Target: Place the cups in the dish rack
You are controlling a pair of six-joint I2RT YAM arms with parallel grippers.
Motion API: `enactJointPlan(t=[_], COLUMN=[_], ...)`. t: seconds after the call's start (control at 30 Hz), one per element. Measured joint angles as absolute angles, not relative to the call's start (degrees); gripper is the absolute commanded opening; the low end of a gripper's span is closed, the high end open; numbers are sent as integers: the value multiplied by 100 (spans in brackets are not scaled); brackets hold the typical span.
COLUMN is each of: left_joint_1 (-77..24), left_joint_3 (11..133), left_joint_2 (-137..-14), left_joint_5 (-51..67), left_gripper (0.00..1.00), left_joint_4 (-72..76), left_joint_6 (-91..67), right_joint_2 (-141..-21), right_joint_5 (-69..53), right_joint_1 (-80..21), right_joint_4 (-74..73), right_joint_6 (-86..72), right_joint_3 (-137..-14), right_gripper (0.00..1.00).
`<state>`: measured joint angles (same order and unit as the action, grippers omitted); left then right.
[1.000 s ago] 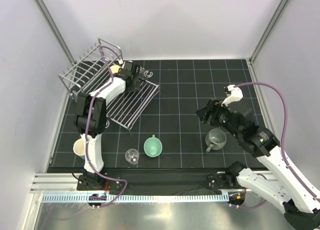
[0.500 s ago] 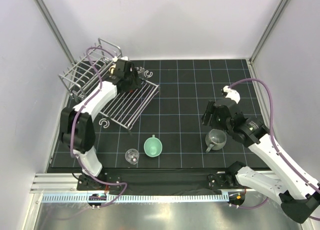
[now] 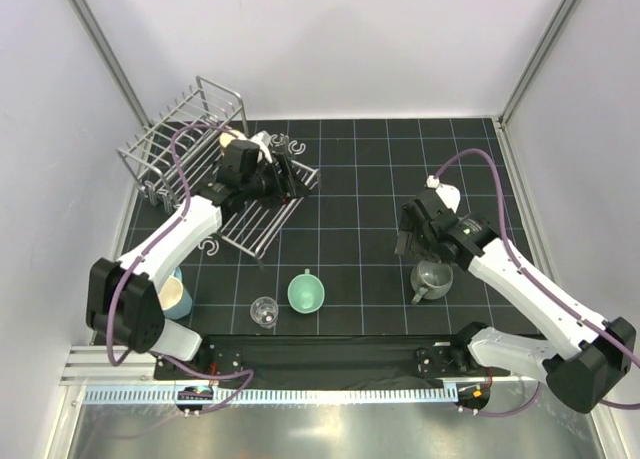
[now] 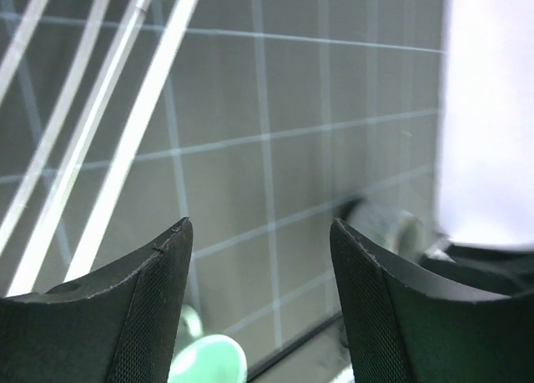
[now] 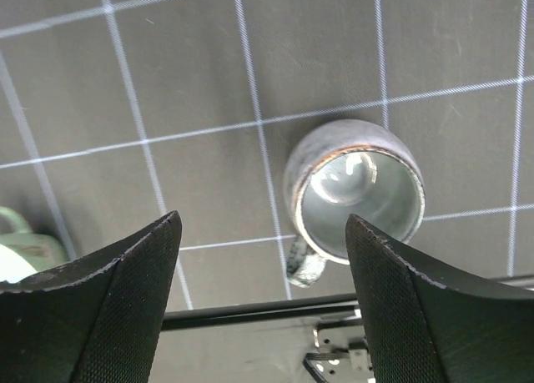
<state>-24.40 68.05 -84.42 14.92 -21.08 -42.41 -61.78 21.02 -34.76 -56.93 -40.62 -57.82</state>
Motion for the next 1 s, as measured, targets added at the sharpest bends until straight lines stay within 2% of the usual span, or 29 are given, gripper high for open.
enactJointPlan(t=[0.23,0.53,1.0], left_joint_1=[-2436,-2436,-2436], left_joint_3=[6254,5830,5618], left_joint_2=[-7614,-6943,-6869], left_joint_5=[2121,2418,3221], left_gripper=[68,67,66], left_joint_4=[-1848,-1734,-1695], left_joint_6=[-4665,-5124,-5511], right_joint_2=[-6471,-6416,-6788], right_joint_5=[2217,2145,2191], right_joint_1=[-3400,-3328,-3275], right_joint_4=[-5830,-5649,-4941], right_joint_6=[-4047,-4174,-4705], right_joint_3=[-5675,-5201,-4609], right_gripper=[76,65,54])
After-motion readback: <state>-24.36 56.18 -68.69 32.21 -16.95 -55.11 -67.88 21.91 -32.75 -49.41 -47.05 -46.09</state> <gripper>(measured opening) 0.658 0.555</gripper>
